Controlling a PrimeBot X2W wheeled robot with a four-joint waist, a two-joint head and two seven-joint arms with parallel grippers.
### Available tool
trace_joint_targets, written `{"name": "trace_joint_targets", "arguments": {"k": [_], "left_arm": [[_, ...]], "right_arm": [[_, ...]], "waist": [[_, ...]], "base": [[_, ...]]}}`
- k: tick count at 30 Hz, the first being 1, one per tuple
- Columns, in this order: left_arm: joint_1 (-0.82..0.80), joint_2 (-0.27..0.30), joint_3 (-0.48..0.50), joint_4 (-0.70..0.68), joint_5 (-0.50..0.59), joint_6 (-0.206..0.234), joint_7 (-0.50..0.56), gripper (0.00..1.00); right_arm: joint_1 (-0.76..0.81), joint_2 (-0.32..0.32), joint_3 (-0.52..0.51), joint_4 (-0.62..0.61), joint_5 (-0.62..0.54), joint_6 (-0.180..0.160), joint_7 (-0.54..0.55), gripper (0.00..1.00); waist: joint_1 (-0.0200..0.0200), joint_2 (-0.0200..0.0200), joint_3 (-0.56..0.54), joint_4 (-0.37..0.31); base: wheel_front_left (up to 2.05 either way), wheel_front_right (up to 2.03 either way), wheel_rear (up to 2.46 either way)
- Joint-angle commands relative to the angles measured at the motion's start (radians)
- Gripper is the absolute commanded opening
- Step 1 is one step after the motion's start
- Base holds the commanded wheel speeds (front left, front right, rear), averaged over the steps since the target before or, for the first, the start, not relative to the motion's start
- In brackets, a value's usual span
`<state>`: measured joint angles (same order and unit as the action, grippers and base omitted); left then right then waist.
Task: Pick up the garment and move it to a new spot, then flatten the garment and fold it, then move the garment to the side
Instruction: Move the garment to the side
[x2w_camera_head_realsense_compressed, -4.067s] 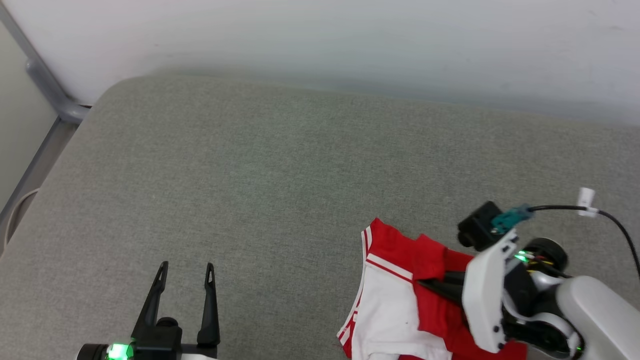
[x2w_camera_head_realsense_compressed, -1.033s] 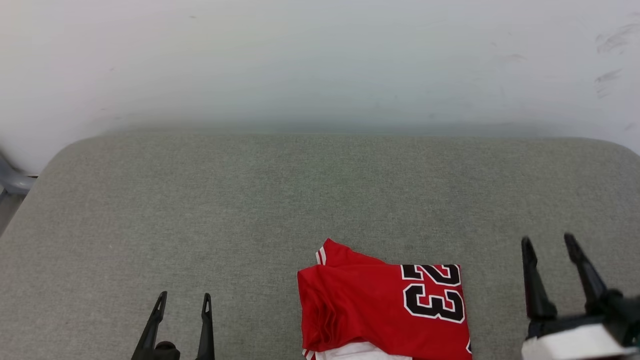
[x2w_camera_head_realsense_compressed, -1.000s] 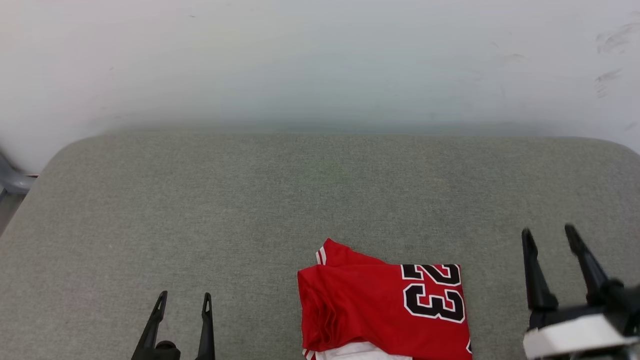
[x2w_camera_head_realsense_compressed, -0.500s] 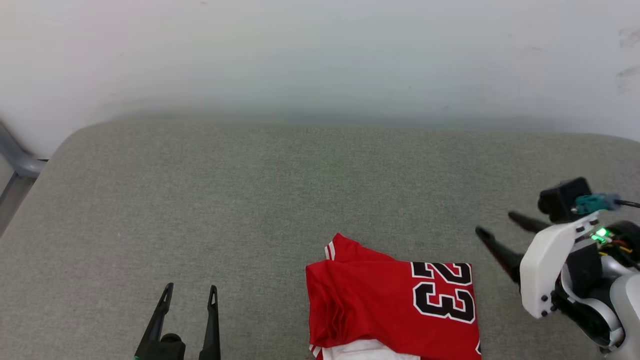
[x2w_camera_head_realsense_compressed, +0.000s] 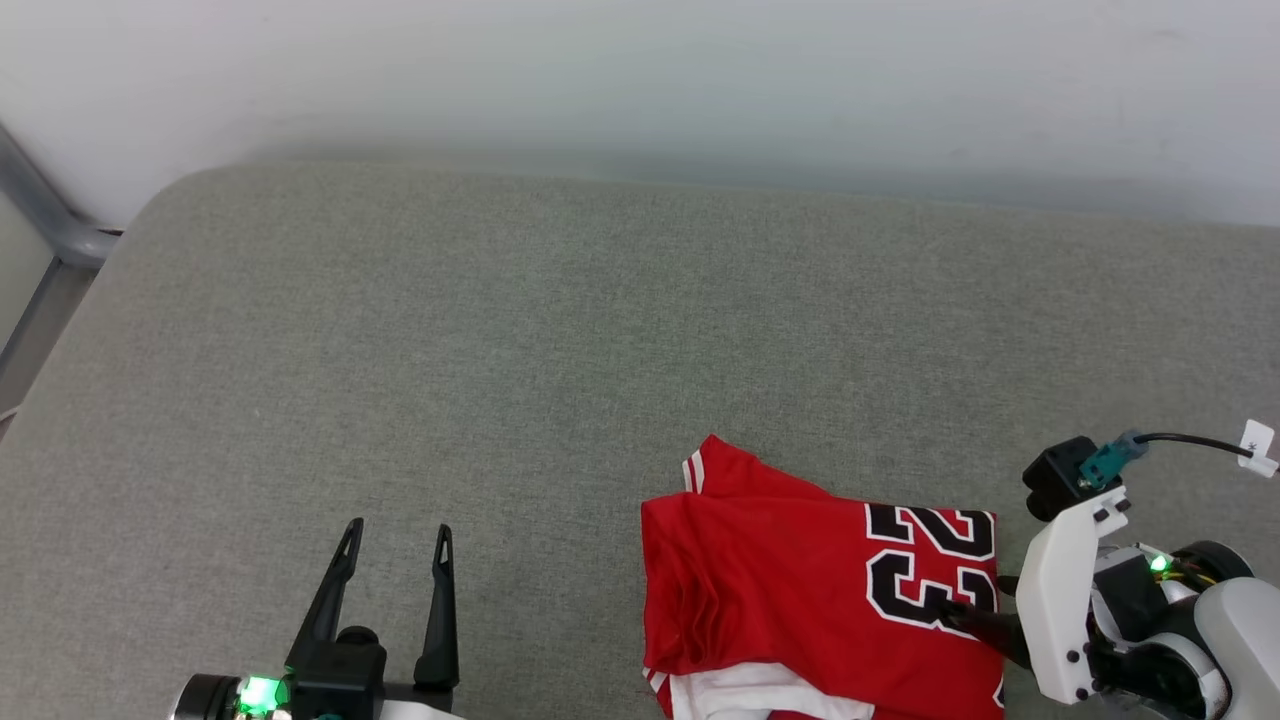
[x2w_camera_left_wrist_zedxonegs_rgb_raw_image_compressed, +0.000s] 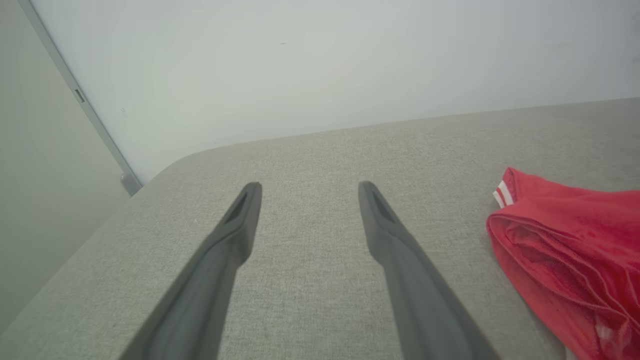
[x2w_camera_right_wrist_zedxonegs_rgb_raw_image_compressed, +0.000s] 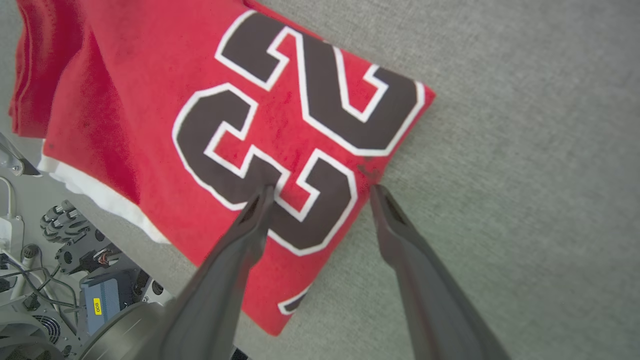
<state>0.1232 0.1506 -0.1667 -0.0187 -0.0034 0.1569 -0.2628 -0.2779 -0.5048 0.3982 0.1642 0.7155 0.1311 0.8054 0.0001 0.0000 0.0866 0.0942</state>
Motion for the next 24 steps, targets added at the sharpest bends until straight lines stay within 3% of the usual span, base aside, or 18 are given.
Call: {"name": "trace_joint_targets", "arguments": {"k": [1, 8, 16, 17, 18, 24], "left_arm": [[-0.022, -0.001, -0.005, 0.002, 0.002, -0.003, -0.003, 1.0], [-0.051, -0.002, -0.01, 0.008, 0.003, -0.002, -0.003, 1.0], [-0.057, 0.001, -0.012, 0.014, 0.0, 0.0, -0.003, 1.0], [-0.057, 0.002, -0.012, 0.014, -0.001, 0.0, -0.003, 1.0], [-0.056, 0.003, -0.012, 0.015, -0.001, 0.0, -0.003, 1.0], [-0.045, 0.005, -0.014, 0.021, -0.004, 0.0, -0.003, 1.0]], "right_arm": [[-0.012, 0.012, 0.01, 0.034, 0.006, -0.001, -0.015, 1.0], [0.02, 0.051, 0.1, 0.164, 0.021, -0.001, -0.039, 1.0], [0.03, 0.076, 0.184, 0.226, 0.05, 0.001, -0.107, 1.0], [0.022, 0.076, 0.188, 0.227, 0.051, 0.001, -0.128, 0.32], [0.014, 0.074, 0.196, 0.228, 0.056, 0.001, -0.142, 0.0], [-0.037, 0.031, 0.213, 0.218, 0.073, -0.001, -0.22, 0.0]], "waist": [[-0.0001, 0.0, 0.029, 0.018], [-0.0001, 0.0, 0.065, 0.034], [-0.0001, 0.0, 0.067, 0.034], [-0.0001, 0.0, 0.066, 0.033], [-0.0001, 0.0, 0.065, 0.032], [-0.0001, 0.0, 0.054, 0.029]], "base": [[0.0, 0.0, 0.0], [0.0, 0.0, 0.0], [0.0, 0.0, 0.0], [0.0, 0.0, 0.0], [0.0, 0.0, 0.0], [0.0, 0.0, 0.0]]}}
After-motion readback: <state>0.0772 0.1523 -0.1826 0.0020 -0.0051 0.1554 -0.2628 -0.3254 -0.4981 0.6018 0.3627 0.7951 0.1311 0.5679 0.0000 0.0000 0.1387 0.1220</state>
